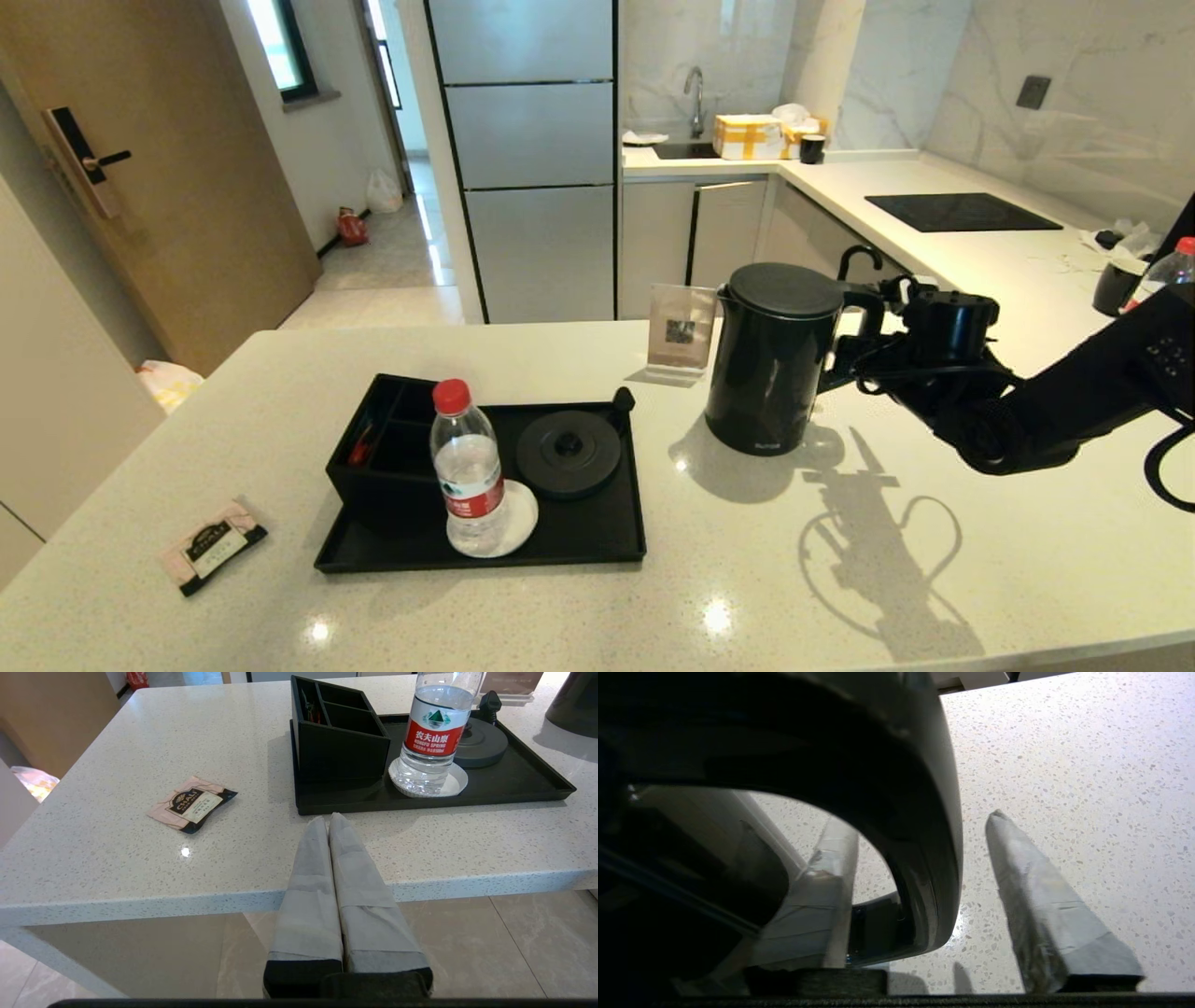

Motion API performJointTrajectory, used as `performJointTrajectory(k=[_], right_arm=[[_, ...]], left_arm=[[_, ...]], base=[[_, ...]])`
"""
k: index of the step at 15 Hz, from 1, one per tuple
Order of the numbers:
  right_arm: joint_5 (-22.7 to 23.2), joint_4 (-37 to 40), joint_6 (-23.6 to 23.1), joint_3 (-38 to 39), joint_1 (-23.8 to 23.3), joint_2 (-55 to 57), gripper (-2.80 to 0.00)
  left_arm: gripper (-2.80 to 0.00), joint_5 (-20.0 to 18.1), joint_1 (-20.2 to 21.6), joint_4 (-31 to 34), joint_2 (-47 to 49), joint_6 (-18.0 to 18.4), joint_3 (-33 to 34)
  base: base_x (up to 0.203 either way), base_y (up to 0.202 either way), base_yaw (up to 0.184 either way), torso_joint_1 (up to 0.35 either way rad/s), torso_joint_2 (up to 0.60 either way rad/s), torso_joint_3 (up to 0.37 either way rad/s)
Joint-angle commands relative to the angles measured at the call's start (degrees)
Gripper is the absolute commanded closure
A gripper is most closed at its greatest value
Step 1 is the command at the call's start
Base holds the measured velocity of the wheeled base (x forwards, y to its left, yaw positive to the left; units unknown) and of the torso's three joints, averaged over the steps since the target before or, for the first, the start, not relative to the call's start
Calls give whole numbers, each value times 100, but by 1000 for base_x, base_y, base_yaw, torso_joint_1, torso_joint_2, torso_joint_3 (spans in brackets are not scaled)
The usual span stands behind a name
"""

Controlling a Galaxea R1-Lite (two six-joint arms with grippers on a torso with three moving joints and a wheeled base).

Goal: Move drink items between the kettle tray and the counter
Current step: Place it on the right

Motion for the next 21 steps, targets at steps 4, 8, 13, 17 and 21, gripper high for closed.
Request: performJointTrajectory(k=[4, 8, 13, 17, 21], right_arm=[[186, -3, 8, 104, -148, -71, -280], [952, 60, 62, 777, -497, -787, -280], [1343, 62, 172, 1343, -529, -1349, -280], [1530, 173, 290, 2103, -521, -2396, -280], [1743, 795, 442, 2789, -524, -3550, 0]], left_arm=[[0, -2, 0, 4, -9, 2, -1], [0, -2, 0, 4, 0, 2, -1], [0, -2, 0, 4, 0, 2, -1], [0, -2, 0, 4, 0, 2, -1], [0, -2, 0, 4, 0, 2, -1]], base=[[0, 0, 0, 0, 0, 0], [0, 0, 0, 0, 0, 0], [0, 0, 0, 0, 0, 0], [0, 0, 0, 0, 0, 0], [0, 0, 0, 0, 0, 0]])
